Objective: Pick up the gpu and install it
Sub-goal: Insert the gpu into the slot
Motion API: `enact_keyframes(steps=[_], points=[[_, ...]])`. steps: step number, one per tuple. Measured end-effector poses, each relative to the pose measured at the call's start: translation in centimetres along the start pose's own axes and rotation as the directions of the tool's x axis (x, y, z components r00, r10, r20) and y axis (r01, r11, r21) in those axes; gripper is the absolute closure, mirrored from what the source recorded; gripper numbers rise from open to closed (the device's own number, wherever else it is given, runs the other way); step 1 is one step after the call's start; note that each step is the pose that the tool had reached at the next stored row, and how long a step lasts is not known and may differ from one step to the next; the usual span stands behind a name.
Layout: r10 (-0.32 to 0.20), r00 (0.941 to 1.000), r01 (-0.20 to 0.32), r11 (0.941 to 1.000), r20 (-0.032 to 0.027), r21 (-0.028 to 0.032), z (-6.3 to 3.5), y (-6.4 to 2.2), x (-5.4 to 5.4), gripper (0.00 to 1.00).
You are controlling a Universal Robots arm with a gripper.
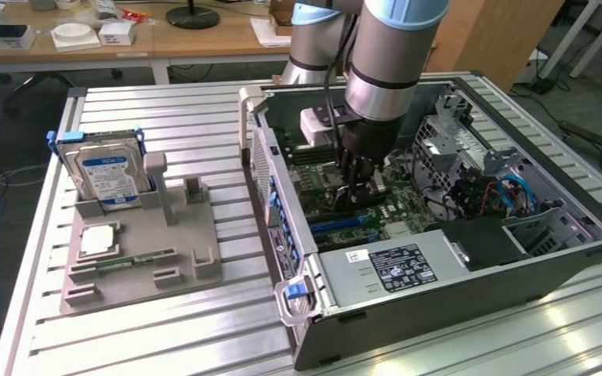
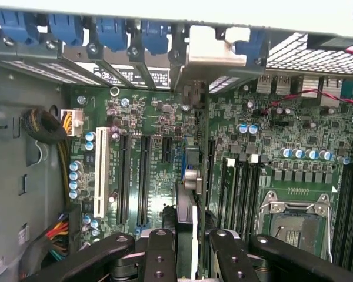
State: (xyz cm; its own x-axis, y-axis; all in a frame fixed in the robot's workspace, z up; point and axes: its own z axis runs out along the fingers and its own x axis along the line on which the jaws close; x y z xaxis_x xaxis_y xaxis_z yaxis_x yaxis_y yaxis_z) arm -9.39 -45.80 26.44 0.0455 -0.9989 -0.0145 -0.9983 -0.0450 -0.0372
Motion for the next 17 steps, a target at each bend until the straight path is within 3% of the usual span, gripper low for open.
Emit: enact_keyframes(steps=[5,13,17], points=[[0.0,1.0,0.0,1.0,0.0002,0.0002,0.08,-0.18,0.0,0.73],[0.006,1.0,-0.006,1.0,-0.0002,0.0003,1.38,-0.14,-0.1,0.73],[0.013,0.9999,-0.013,0.9999,-0.0007,0.0002,1.53,-0.13,-0.2,0.73]])
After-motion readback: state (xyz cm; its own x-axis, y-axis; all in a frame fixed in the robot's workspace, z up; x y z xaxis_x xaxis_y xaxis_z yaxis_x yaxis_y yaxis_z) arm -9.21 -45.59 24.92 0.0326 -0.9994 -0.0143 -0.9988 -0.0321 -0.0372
